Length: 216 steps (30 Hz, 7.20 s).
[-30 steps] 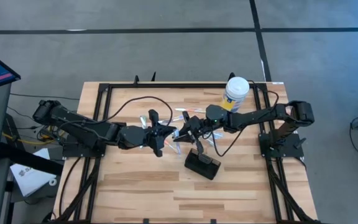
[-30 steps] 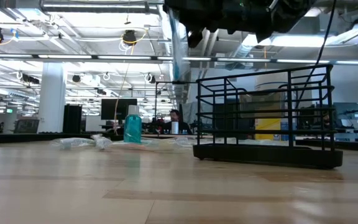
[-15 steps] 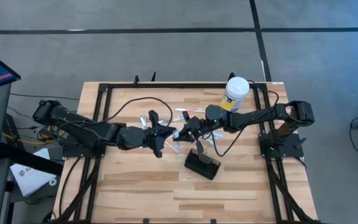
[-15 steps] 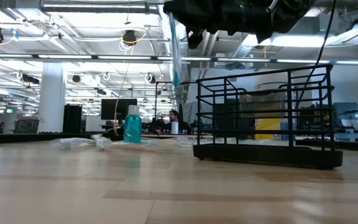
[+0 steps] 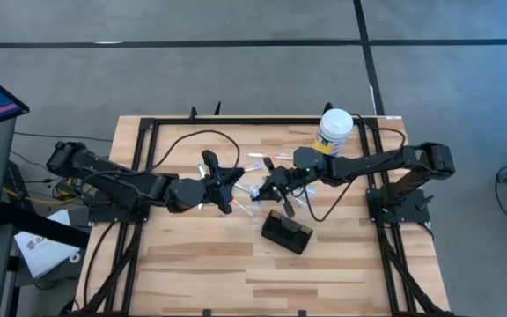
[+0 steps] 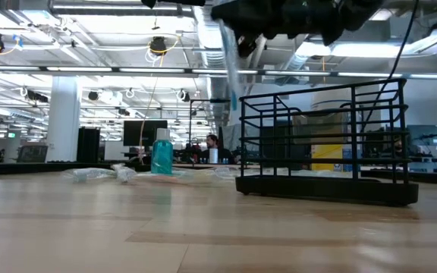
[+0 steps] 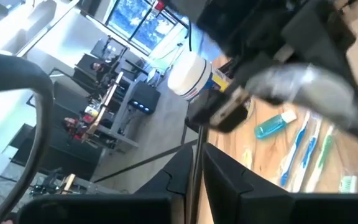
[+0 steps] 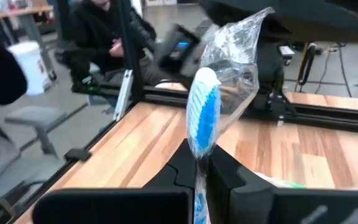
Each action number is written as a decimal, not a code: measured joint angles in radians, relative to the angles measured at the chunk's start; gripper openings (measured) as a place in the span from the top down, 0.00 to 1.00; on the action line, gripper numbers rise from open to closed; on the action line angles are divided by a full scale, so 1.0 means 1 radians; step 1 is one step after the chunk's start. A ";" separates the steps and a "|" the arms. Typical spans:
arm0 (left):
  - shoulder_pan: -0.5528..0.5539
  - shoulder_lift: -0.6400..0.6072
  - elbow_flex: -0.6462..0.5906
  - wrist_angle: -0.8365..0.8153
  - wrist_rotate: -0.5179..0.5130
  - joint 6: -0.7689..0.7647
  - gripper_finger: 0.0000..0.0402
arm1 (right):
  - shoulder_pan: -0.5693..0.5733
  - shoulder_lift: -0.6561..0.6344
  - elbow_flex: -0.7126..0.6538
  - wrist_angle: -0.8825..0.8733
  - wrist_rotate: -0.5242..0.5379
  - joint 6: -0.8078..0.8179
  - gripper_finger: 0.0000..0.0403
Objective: Pick & Place toothbrushing station
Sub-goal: Put the top blue toothbrush into the mesh organizer, then put the bottom orange toothbrush into the mesh organizer
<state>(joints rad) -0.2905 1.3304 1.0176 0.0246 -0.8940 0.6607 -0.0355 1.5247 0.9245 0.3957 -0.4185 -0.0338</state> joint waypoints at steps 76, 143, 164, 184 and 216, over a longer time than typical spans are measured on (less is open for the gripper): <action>0.000 0.000 0.000 -0.001 0.008 -0.099 0.93 | 0.623 -0.521 -0.571 0.116 0.915 0.132 0.99; 0.000 0.000 0.000 -0.002 0.009 -0.123 0.93 | 0.644 -0.469 -0.668 0.233 0.915 0.158 0.66; 0.001 0.000 0.000 -0.002 0.010 -0.128 0.93 | 0.563 -0.722 -0.641 0.118 0.917 0.050 0.68; 0.136 0.000 0.001 -0.315 0.559 -0.486 0.98 | 0.450 -0.700 -0.351 -0.310 0.915 0.044 0.71; 0.136 0.413 0.000 -0.305 0.733 -0.483 0.78 | 0.454 -0.700 -0.350 -0.345 0.909 0.087 0.71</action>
<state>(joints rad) -0.1549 1.7439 1.0176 -0.2807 -0.1612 0.1772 0.4187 0.8246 0.5747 0.0509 0.4907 0.0532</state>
